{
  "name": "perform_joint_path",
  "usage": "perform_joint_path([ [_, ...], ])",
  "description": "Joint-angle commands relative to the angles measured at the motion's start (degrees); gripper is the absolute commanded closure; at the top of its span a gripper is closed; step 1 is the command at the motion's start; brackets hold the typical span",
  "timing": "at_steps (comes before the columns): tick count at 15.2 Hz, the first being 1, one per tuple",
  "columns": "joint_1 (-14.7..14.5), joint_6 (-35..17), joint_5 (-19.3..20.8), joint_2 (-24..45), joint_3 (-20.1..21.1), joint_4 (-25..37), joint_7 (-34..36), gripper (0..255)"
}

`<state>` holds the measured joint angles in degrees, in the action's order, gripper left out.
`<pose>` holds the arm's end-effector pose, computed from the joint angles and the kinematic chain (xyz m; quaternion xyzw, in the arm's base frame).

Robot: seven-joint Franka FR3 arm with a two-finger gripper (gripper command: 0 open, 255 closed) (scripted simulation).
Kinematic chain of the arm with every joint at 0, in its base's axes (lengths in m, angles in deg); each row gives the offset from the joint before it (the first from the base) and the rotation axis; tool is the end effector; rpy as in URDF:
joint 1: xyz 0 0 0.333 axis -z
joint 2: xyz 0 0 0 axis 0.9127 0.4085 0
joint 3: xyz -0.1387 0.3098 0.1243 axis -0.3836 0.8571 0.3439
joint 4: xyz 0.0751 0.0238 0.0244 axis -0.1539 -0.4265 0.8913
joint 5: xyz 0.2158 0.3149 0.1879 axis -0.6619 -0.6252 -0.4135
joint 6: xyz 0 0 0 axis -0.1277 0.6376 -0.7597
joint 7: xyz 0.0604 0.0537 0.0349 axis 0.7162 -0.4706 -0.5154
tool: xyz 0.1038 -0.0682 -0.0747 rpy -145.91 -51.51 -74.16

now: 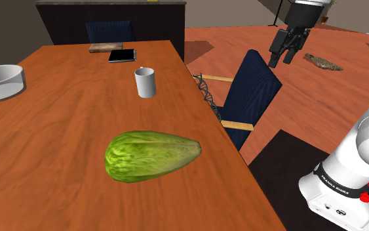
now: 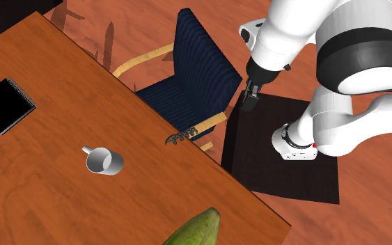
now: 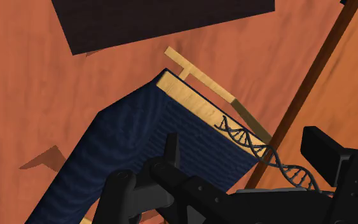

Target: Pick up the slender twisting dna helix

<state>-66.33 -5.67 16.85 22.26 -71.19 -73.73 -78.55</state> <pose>0.3021 0.0170 0.5725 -0.9969 0.0640 -0.0210 0.0406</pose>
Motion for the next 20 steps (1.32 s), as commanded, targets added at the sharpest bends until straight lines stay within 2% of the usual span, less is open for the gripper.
perform_joint_path([
  [1, 0.0, 0.0, 0.0, 0.0, 0.0, 0.0, 0.0, 0],
  [8, -7.6, -21.3, 0.1, 5.3, -6.7, -8.6, -22.7, 0],
  [12, -13.5, -32.7, -1.7, 11.2, -11.3, -10.7, -36.6, 0],
  [16, -21.1, -42.7, -5.8, 18.3, -16.7, -10.6, -52.1, 0],
  [20, -30.7, -50.3, -13.3, 25.7, -23.0, -8.7, -69.9, 0],
])
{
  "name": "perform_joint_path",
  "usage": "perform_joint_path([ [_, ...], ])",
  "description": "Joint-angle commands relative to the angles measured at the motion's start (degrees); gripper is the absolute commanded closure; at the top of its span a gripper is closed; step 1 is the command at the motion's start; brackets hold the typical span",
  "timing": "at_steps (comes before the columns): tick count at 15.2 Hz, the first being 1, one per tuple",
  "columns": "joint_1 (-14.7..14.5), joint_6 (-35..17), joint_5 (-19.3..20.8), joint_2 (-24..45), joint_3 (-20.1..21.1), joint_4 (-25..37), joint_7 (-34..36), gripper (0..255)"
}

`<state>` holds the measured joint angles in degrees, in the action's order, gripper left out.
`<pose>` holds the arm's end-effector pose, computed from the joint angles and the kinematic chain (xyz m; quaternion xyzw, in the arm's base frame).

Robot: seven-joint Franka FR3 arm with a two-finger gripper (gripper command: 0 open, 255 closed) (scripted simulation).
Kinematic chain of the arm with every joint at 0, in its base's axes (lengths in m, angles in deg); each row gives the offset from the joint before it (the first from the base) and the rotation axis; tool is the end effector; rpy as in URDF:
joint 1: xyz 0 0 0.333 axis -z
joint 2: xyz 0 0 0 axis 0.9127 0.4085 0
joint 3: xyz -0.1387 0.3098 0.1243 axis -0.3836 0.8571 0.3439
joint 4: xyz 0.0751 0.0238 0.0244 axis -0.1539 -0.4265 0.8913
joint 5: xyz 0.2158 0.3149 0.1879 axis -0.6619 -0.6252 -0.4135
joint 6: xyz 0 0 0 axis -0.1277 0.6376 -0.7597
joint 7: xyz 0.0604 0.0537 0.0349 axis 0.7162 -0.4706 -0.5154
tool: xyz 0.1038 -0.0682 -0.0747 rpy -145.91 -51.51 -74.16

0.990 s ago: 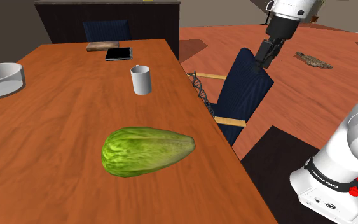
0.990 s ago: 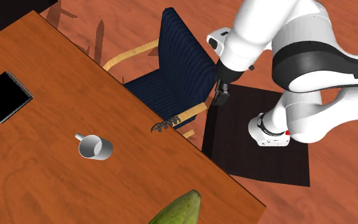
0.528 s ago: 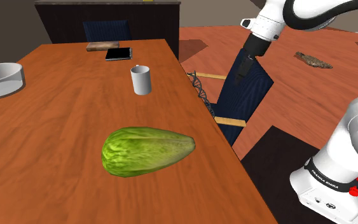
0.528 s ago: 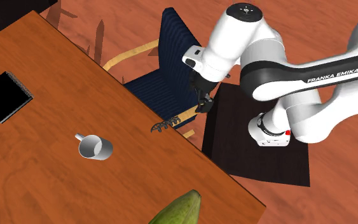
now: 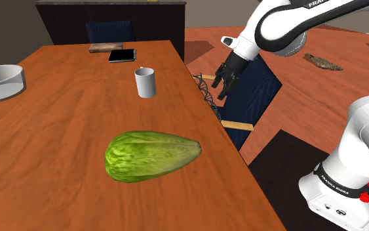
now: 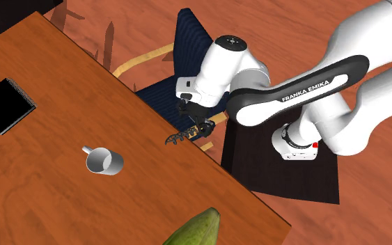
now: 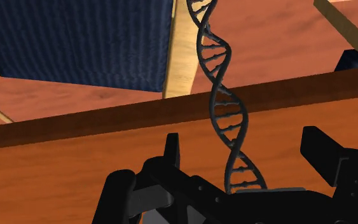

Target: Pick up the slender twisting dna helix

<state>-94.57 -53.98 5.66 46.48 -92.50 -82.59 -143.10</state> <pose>0.4497 0.0689 0.4108 -0.8713 -0.4399 -0.1924 0.1010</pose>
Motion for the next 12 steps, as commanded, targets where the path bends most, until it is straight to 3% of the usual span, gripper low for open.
perform_joint_path([
  [1, -3.6, -2.6, -3.2, 2.4, -2.4, 0.4, -7.5, 0],
  [10, -6.5, -8.3, -8.4, 6.4, -4.9, -1.9, -12.9, 0],
  [11, -6.5, -8.4, -8.4, 6.4, -4.9, -2.0, -12.9, 255],
  [12, -6.5, -8.3, -8.4, 6.3, -5.0, -2.0, -12.9, 255],
])
